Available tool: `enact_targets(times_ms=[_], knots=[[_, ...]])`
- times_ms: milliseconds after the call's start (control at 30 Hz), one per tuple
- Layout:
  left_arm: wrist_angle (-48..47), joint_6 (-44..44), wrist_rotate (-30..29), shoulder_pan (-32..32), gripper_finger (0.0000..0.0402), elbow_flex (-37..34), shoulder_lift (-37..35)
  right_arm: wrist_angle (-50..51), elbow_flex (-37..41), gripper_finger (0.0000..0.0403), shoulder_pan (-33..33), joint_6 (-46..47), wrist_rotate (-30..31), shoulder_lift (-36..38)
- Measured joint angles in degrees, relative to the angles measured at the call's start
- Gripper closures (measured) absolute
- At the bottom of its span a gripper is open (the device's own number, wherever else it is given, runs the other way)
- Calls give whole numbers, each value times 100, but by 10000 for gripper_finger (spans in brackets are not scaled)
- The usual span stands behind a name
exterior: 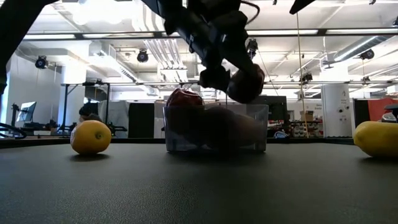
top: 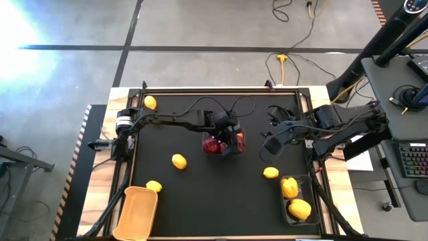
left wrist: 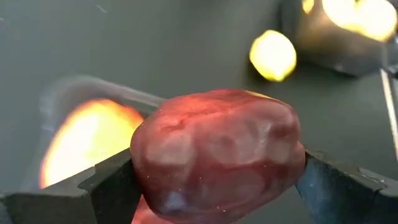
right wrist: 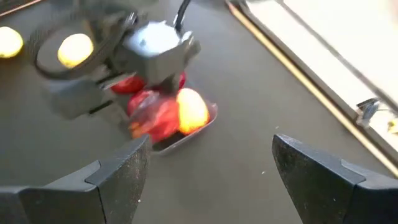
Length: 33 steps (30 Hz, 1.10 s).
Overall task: Sort produce into baskets
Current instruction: Put the red apple into the top black bin, then put the yellow lemon into the yellow bin
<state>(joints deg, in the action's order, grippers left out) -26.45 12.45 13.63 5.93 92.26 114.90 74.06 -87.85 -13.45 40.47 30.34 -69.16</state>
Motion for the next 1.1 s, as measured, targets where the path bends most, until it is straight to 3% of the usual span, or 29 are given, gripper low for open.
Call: enact_targets(times_ms=[167,333,633,767,967,1100], knots=[[-5,-38,622,-2,49,-8,122,24,33,78,0,-50,100,-151],[225,-100,446,5,49,-6,198,24,37,78,0,-49,139,-315],[-159,-290,528,57,48,-6,198,24,39,78,-2,437,92,-497],[-596,-453,721,97,39,-5,196,24,39,78,-2,678,71,-496],[-801,-688,496,191,18,124,191,22,39,78,-7,754,69,-493],[-1742,-727,479,236,14,621,192,22,39,78,-7,747,67,-495]])
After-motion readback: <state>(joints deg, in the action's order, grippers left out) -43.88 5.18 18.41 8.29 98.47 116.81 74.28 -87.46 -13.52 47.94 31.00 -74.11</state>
